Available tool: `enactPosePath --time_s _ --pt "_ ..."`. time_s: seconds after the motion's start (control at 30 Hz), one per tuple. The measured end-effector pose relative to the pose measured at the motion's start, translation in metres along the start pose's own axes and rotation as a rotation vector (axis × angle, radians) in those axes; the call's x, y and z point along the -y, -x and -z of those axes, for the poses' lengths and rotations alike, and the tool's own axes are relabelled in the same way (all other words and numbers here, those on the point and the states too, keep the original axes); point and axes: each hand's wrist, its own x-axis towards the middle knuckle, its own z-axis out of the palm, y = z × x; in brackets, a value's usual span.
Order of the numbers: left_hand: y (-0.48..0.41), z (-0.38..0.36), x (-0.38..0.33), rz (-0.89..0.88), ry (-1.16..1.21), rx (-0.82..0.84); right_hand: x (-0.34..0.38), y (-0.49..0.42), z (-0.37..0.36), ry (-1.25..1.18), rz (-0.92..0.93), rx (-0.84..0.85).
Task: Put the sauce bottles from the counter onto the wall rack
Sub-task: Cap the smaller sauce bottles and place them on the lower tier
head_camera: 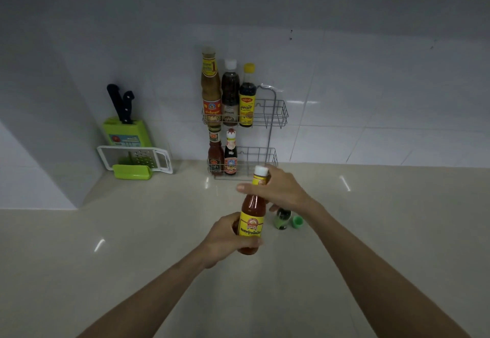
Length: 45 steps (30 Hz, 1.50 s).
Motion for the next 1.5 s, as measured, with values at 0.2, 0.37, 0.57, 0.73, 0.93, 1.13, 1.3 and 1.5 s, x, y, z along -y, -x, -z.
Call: enactPosePath --time_s 0.2,0.37,0.57,0.73,0.93,1.13,1.3,1.5 --pt "-0.024 0.012 0.009 0.046 -0.049 -0.095 -0.024 -0.022 -0.027 -0.198 -0.085 0.016" --pt "-0.069 0.055 0.001 0.116 -0.143 0.129 -0.031 -0.077 -0.019 -0.266 -0.073 -0.237" --pt "-0.127 0.11 -0.016 0.112 -0.156 -0.082 -0.039 -0.147 -0.022 -0.313 0.037 -0.571" --pt "-0.173 0.12 -0.03 0.081 -0.118 -0.096 -0.057 -0.192 -0.036 -0.279 0.1 -0.543" --pt "-0.195 0.117 -0.031 0.109 -0.022 -0.232 -0.069 -0.225 -0.045 -0.101 0.09 -0.446" --pt "-0.207 0.136 -0.021 0.159 -0.099 -0.168 -0.069 -0.255 -0.044 0.055 0.035 -0.334" --pt "-0.208 0.14 -0.012 0.152 -0.122 -0.16 -0.072 -0.269 -0.043 0.083 -0.015 -0.255" --pt "-0.213 0.146 -0.005 0.173 -0.175 -0.134 -0.077 -0.27 -0.054 0.071 -0.069 -0.256"
